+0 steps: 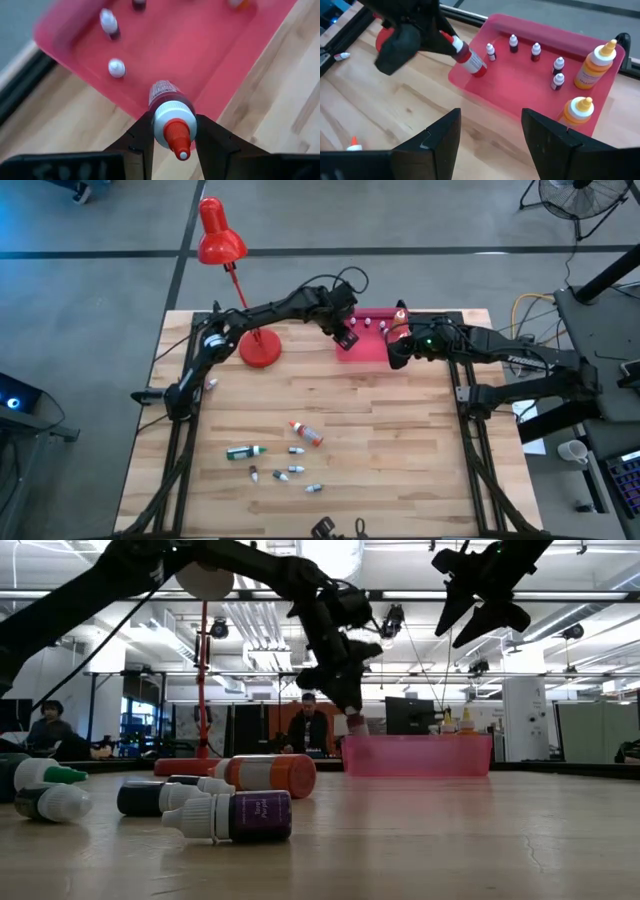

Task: Pick & Place food coloring
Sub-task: Put the large red food coloring bottle into the red bin

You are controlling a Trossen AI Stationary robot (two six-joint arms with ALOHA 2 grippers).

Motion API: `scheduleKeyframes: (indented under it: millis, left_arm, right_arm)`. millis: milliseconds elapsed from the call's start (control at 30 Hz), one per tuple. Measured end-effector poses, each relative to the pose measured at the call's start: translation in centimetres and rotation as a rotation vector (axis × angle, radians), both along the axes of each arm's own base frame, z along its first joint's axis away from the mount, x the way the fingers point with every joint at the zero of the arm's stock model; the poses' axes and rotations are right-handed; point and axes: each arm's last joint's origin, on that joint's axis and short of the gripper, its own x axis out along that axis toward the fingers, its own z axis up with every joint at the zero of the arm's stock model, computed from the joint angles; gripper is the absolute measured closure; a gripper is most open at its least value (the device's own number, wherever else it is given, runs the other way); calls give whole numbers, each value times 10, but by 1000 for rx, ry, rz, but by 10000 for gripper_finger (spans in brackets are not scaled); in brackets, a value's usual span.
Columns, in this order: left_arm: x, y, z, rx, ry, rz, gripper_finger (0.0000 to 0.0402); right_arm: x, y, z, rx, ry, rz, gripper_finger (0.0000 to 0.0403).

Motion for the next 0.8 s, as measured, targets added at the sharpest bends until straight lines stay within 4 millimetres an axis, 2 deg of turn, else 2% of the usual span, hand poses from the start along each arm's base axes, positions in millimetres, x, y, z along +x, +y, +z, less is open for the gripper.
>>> scheduleKeyframes:
  millis: [100,800]
  left_arm:
    - [0,0,-8,-34,34,-10,312]
    - [-18,-13,-16,-154,246,-6,312]
  right_arm:
    - [1,0,-1,3,5,-1,202]
    - [1,-1,-1,-23,18,-14,202]
